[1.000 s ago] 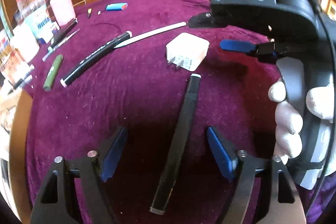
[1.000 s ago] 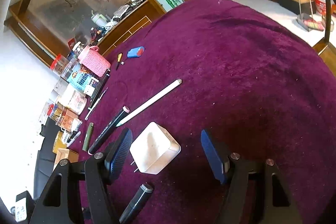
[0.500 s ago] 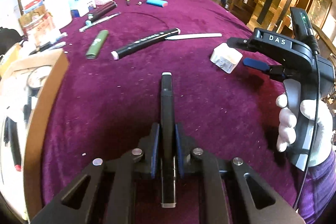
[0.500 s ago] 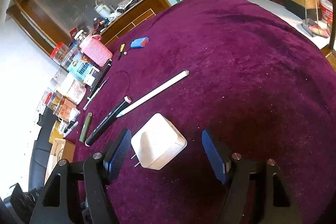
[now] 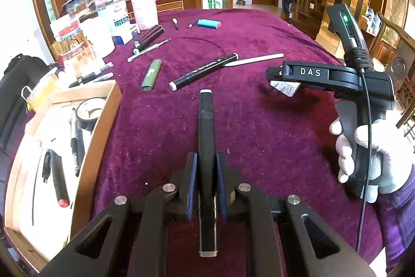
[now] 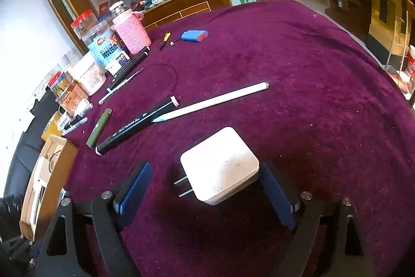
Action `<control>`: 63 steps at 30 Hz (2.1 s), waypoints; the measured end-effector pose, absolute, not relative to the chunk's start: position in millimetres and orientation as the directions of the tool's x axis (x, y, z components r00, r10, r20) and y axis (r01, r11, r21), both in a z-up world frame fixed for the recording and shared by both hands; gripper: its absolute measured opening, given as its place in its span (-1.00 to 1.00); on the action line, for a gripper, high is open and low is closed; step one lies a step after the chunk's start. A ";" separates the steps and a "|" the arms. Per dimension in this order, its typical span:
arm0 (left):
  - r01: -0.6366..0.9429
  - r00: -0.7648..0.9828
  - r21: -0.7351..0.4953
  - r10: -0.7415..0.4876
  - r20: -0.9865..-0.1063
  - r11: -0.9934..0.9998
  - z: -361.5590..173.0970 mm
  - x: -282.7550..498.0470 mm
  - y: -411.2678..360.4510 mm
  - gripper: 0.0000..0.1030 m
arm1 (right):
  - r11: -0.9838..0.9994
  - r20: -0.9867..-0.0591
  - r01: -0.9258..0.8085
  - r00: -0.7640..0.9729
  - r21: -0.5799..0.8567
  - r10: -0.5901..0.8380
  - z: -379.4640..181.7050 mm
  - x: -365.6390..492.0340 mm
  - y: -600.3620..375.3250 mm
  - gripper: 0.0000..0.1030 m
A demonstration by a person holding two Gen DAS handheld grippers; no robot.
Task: Organize rigid objects
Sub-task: 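Grasp the white charger with the right tool while the left tool grasps the black pen, then carry the charger and black pen toward the tray with both tools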
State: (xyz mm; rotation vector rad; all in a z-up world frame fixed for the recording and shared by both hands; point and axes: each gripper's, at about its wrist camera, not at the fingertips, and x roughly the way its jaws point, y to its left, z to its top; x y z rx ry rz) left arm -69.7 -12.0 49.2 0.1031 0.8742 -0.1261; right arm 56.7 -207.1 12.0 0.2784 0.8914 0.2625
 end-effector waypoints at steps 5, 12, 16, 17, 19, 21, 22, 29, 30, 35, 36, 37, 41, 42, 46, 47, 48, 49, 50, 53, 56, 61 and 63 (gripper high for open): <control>0.142 0.641 0.063 -0.043 -0.766 0.988 50.4 -73.3 -10.6 -0.72 | 0.930 -0.725 -0.121 0.595 0.347 0.348 10.6 57.8 -206.0 0.77; 0.138 0.654 0.094 -0.019 -0.756 0.986 53.4 -80.4 -11.4 -0.72 | 0.927 -0.720 -0.123 0.596 0.354 0.355 11.0 56.7 -206.6 0.76; 0.136 0.660 0.099 -0.015 -0.751 0.986 56.2 -85.3 -8.8 -0.72 | 0.934 -0.725 -0.106 0.604 0.340 0.332 11.1 55.0 -206.6 0.58; 0.133 0.661 0.098 -0.015 -0.750 0.986 57.1 -86.8 -7.4 -0.72 | 0.940 -0.729 -0.096 0.607 0.328 0.317 11.1 54.6 -206.2 0.41; 0.128 0.665 0.093 -0.016 -0.747 0.987 59.2 -89.7 -4.6 -0.72 | 0.944 -0.732 -0.081 0.612 0.319 0.299 10.7 54.1 -206.9 0.25; 0.123 0.667 0.089 -0.016 -0.745 0.988 60.9 -93.1 -1.0 -0.72 | 0.946 -0.733 -0.080 0.613 0.314 0.295 10.6 54.1 -207.5 0.24; 0.122 0.667 0.087 -0.017 -0.744 0.989 61.7 -94.3 0.3 -0.72 | 0.948 -0.734 -0.080 0.614 0.308 0.290 10.8 53.9 -207.3 0.24; 0.100 0.684 0.072 -0.016 -0.729 0.992 70.7 -108.3 18.5 -0.72 | 0.969 -0.749 -0.074 0.621 0.237 0.230 15.2 50.9 -199.2 0.20; 0.097 0.686 0.067 -0.018 -0.727 0.993 72.0 -110.4 22.1 -0.72 | 0.971 -0.752 -0.072 0.621 0.226 0.221 16.4 49.5 -197.8 0.17; 0.079 0.690 0.021 -0.039 -0.722 0.997 75.4 -117.9 39.6 -0.72 | 0.969 -0.754 -0.067 0.616 0.239 0.229 22.0 37.8 -195.7 0.13; 0.077 0.690 0.008 -0.047 -0.722 0.997 76.0 -119.4 43.3 -0.72 | 0.967 -0.753 -0.066 0.615 0.246 0.234 23.3 35.6 -195.7 0.13; 0.075 0.691 -0.002 -0.053 -0.721 0.997 76.4 -120.5 46.5 -0.72 | 0.965 -0.751 -0.066 0.614 0.255 0.241 24.9 33.0 -196.0 0.13; 0.065 0.696 -0.023 -0.062 -0.715 0.998 78.1 -125.7 57.4 -0.72 | 0.957 -0.740 -0.071 0.619 0.280 0.263 32.8 22.9 -193.5 0.12; 0.061 0.698 -0.032 -0.065 -0.714 0.998 78.6 -127.4 61.4 -0.72 | 0.955 -0.737 -0.074 0.620 0.286 0.269 34.4 20.4 -192.6 0.12; 0.043 0.699 -0.059 -0.072 -0.712 0.997 79.1 -131.1 74.7 -0.72 | 0.952 -0.729 -0.097 0.622 0.290 0.286 39.8 11.0 -183.9 0.12; 0.040 0.699 -0.065 -0.075 -0.711 0.997 79.3 -132.1 77.7 -0.72 | 0.949 -0.727 -0.102 0.620 0.297 0.294 40.4 8.2 -181.6 0.12; 0.036 0.700 -0.069 -0.075 -0.710 0.997 79.8 -133.2 80.5 -0.72 | 0.946 -0.725 -0.107 0.617 0.306 0.305 40.8 6.2 -180.2 0.12; 0.031 0.702 -0.072 -0.073 -0.709 0.997 80.6 -134.6 83.5 -0.72 | 0.941 -0.722 -0.113 0.614 0.319 0.319 41.5 3.6 -178.9 0.12; 0.026 0.704 -0.073 -0.071 -0.707 0.997 81.4 -135.9 87.0 -0.72 | 0.937 -0.719 -0.117 0.612 0.330 0.330 42.1 2.0 -177.6 0.12; 0.008 0.706 -0.080 -0.062 -0.705 0.997 82.7 -140.2 97.8 -0.72 | 0.926 -0.710 -0.131 0.606 0.355 0.358 45.5 -3.2 -173.3 0.12; -0.013 0.706 -0.084 -0.050 -0.707 0.996 83.2 -143.0 107.9 -0.72 | 0.916 -0.698 -0.153 0.606 0.370 0.383 51.8 -8.4 -165.3 0.12; -0.056 0.706 -0.097 -0.029 -0.708 0.994 83.8 -150.0 128.5 -0.72 | 0.899 -0.678 -0.200 0.598 0.389 0.427 63.9 -15.9 -149.2 0.13; -0.078 0.704 -0.107 -0.021 -0.709 0.991 84.1 -153.2 140.7 -0.72 | 0.888 -0.671 -0.225 0.589 0.401 0.451 68.9 -18.5 -139.8 0.13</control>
